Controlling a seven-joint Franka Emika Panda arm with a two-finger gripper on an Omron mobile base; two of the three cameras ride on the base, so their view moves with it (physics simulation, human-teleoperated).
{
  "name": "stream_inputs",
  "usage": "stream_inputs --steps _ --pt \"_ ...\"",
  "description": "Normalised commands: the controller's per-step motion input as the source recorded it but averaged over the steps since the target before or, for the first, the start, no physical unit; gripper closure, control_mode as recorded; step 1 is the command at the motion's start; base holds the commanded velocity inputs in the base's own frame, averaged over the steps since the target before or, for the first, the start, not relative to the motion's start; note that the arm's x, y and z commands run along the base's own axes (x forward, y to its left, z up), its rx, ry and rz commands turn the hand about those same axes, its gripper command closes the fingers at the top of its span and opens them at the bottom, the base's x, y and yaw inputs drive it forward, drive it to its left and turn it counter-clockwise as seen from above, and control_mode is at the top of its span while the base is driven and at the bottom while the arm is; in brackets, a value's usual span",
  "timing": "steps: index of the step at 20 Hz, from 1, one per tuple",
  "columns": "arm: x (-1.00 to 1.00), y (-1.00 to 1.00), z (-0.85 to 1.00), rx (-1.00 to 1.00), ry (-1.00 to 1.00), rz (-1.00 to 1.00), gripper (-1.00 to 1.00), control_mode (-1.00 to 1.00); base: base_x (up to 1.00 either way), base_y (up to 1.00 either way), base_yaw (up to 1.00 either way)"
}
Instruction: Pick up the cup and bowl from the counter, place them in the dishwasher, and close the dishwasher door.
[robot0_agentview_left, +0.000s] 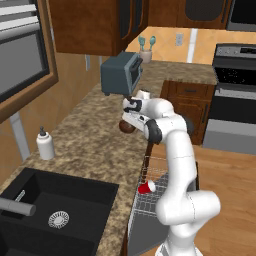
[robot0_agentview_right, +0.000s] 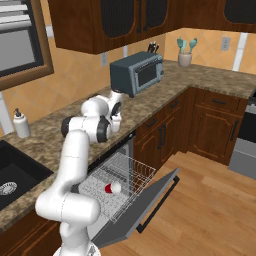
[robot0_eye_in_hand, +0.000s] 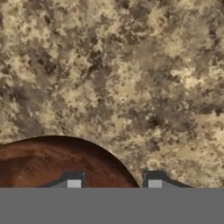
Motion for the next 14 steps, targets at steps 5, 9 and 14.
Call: stream_inputs --steps 5,9,14 --pt "-0.91 -0.40 -0.18 0.00 0.00 0.00 1.00 -1.00 0.00 0.00 0.00" --pt "-1.00 -0.73 0.00 0.04 -0.08 0.00 1.00 -1.00 0.00 0.00 0.00" --pt "-1.00 -0.85 -0.06 0.11 -0.13 0.00 1.00 -1.00 0.00 0.00 0.00"
